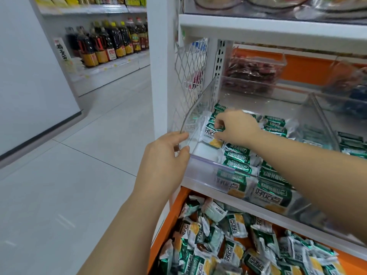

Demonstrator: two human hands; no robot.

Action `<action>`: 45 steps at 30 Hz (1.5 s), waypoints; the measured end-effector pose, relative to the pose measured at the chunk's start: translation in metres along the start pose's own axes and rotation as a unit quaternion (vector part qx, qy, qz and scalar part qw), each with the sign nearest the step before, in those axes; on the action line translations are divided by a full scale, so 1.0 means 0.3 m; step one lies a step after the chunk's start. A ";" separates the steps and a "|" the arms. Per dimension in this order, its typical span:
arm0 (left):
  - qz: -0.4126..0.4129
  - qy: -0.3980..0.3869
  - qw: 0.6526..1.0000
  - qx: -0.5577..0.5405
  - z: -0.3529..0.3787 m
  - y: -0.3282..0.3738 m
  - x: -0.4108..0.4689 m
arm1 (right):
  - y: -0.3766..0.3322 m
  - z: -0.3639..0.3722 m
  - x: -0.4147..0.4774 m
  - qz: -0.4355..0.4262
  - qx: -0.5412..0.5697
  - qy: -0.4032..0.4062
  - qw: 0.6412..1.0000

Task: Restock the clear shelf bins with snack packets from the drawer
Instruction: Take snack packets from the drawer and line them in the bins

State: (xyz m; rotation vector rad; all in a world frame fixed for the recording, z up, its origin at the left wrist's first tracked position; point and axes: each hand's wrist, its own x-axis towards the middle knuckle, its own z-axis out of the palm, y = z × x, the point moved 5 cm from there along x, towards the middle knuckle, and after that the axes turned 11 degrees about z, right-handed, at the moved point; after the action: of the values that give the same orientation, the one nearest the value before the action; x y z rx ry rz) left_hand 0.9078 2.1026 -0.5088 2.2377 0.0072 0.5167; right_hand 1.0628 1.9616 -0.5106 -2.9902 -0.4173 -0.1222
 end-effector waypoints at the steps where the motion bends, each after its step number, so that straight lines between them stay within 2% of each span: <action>1: 0.000 0.000 1.000 -0.002 0.000 0.001 0.000 | 0.001 -0.015 -0.008 0.003 -0.007 0.022 1.000; 3: 0.001 0.001 1.000 -0.003 0.001 0.001 -0.001 | 0.003 -0.031 -0.023 0.011 -0.019 0.044 0.999; 7: 0.000 0.005 1.000 0.001 0.000 0.005 -0.004 | 0.006 0.020 -0.011 0.022 -0.043 -0.038 0.998; 12: 0.003 -0.005 1.000 0.006 0.001 0.002 -0.002 | 0.012 0.055 -0.004 0.032 -0.039 0.015 0.999; 16: 0.007 -0.006 1.000 0.004 0.002 -0.003 -0.002 | 0.025 0.028 -0.025 0.026 -0.011 -0.005 1.000; 19: 0.023 -0.002 1.000 0.007 0.006 -0.002 -0.006 | 0.021 -0.039 -0.082 0.025 0.044 0.010 0.999; 23: 0.027 0.027 0.999 0.004 0.004 0.008 -0.029 | 0.006 -0.115 -0.248 -0.015 0.112 0.055 0.992; 26: 0.013 0.047 0.997 0.067 -0.012 0.005 -0.060 | -0.004 -0.144 -0.403 -0.066 0.163 0.123 0.977; 28: 0.001 0.024 0.995 0.099 -0.009 -0.014 -0.085 | -0.009 -0.129 -0.502 -0.105 0.186 0.142 0.967; 30: -0.033 -0.040 0.991 0.125 0.014 -0.054 -0.116 | -0.010 -0.083 -0.591 -0.137 0.202 0.132 0.961; 33: -0.076 -0.175 0.968 0.165 0.077 -0.127 -0.185 | 0.007 0.034 -0.698 -0.143 0.236 0.069 0.959; 37: -0.114 -0.341 0.905 0.229 0.163 -0.218 -0.278 | 0.083 0.283 -0.747 -0.030 0.222 -0.078 0.971; 40: -0.111 -0.433 0.859 0.250 0.223 -0.250 -0.322 | 0.151 0.481 -0.756 0.047 0.183 -0.212 0.959; 42: -0.103 -0.475 0.833 0.264 0.252 -0.247 -0.339 | 0.179 0.590 -0.770 0.072 0.166 -0.300 0.937; 45: -0.091 -0.489 0.816 0.293 0.268 -0.247 -0.332 | 0.199 0.707 -0.797 0.078 0.152 -0.403 0.899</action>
State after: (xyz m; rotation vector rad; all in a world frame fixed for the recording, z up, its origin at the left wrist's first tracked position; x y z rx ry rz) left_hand 0.8581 2.0761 -0.6455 2.8047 -0.1695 -0.9063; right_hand 0.8636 1.8680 -0.7498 -2.6010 -0.2202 1.1113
